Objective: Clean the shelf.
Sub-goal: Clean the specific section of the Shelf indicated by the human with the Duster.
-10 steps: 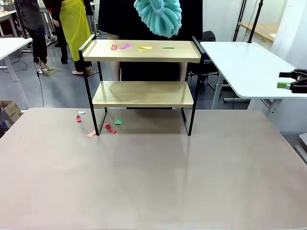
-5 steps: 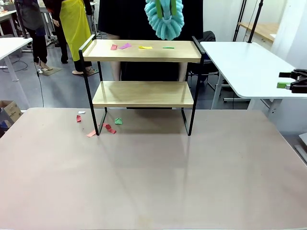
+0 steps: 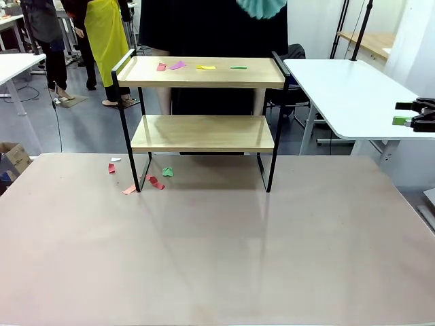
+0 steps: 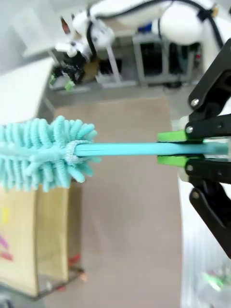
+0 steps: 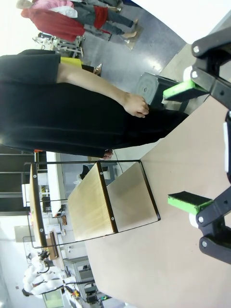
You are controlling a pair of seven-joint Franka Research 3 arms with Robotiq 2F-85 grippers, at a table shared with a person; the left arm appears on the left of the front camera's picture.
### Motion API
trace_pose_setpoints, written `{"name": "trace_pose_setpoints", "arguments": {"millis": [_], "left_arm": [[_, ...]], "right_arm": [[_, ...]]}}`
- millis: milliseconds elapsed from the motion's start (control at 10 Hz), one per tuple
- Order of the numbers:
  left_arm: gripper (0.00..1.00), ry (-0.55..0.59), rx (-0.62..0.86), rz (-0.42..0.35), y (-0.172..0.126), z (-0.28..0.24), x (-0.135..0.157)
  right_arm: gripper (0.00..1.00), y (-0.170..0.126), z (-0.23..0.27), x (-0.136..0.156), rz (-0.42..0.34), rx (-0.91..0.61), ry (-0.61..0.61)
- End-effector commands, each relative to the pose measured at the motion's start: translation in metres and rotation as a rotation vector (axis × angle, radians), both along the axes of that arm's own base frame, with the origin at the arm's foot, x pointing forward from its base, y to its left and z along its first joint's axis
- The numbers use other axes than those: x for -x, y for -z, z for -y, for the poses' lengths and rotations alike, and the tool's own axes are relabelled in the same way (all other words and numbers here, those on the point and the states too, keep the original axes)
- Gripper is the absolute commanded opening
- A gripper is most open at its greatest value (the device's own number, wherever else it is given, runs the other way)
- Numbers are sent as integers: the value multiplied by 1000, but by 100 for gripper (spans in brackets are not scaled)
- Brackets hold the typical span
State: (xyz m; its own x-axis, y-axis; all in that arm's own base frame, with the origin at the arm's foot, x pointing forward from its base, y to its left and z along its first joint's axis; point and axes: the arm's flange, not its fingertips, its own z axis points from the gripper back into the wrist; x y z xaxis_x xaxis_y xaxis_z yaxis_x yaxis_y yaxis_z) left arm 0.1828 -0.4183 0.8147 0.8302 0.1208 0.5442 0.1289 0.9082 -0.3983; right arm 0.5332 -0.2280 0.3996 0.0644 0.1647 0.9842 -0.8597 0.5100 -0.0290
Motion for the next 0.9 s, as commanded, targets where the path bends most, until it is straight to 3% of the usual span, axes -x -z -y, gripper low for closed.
{"name": "trace_pose_setpoints", "arguments": {"millis": [0, 300, 600, 800], "left_arm": [[13, 8, 73, 90, 31, 30, -23], [13, -47, 45, 92, 63, 81, -48], [13, -173, -31, 135, 89, 110, -68], [13, -173, -60, 124, 101, 123, -72]], "right_arm": [[100, -3, -2, -1, 6, 2, 1], [100, -3, -2, -1, 6, 2, 1], [100, -3, -2, -1, 6, 2, 1], [100, -3, -2, -1, 6, 2, 1]]}}
